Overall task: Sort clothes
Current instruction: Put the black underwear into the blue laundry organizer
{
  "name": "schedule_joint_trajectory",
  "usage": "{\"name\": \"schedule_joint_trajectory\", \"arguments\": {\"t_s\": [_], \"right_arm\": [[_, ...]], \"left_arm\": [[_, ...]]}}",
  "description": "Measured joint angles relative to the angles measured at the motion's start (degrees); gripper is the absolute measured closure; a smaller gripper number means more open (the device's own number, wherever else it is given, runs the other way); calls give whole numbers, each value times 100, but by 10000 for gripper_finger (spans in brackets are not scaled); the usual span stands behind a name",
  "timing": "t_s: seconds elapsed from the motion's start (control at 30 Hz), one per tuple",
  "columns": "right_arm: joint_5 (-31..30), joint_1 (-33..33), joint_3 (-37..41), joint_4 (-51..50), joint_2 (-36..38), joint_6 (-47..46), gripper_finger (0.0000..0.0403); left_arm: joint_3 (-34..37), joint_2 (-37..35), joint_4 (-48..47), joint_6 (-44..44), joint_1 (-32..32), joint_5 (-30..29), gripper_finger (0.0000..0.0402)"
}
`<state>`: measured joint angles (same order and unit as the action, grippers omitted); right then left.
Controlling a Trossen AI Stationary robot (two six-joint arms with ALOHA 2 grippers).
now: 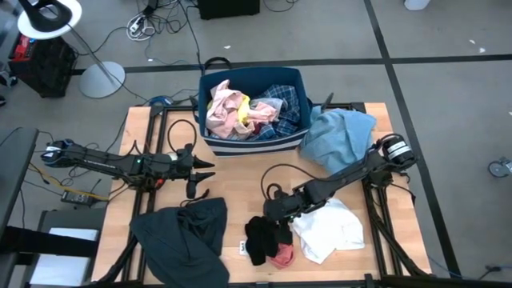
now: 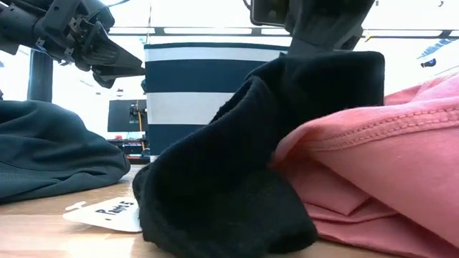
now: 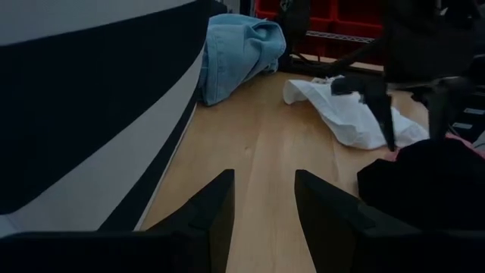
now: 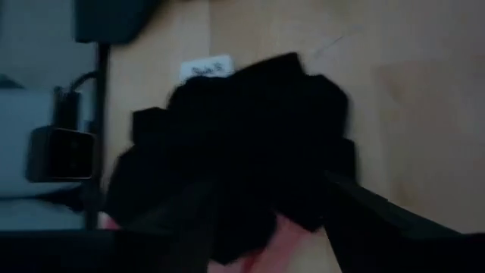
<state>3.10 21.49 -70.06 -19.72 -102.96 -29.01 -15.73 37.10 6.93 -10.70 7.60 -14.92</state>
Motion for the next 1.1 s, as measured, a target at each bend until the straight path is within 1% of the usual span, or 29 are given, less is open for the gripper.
{"name": "schedule_joint_trajectory", "arguments": {"t_s": [0.1, 0.3, 0.33, 0.37, 0.6, 0.8, 0.93, 1.1], "right_arm": [[224, -40, 0, 71, -43, 15, 234], [611, -98, -1, 350, -181, 194, 370], [617, -96, 0, 340, -181, 285, 386], [610, -96, 0, 382, -181, 357, 393], [111, -117, 0, 202, 112, 524, 399], [220, -161, -2, 248, 248, 273, 400], [256, -155, -2, 240, 248, 187, 392], [-73, -137, -104, 98, 248, 568, 400]], "left_arm": [[0, 0, -2, 0, 0, 0, 257], [0, 2, 20, -2, 0, 0, 257], [0, 2, 29, -2, 0, 0, 257], [0, 0, 45, -3, 0, 0, 257], [0, 1, 50, -4, 0, -2, 257], [0, 1, 64, -4, 0, -24, 257], [0, 0, 104, -4, 0, -22, 257], [0, 2, 97, -44, 0, -20, 257]]}}
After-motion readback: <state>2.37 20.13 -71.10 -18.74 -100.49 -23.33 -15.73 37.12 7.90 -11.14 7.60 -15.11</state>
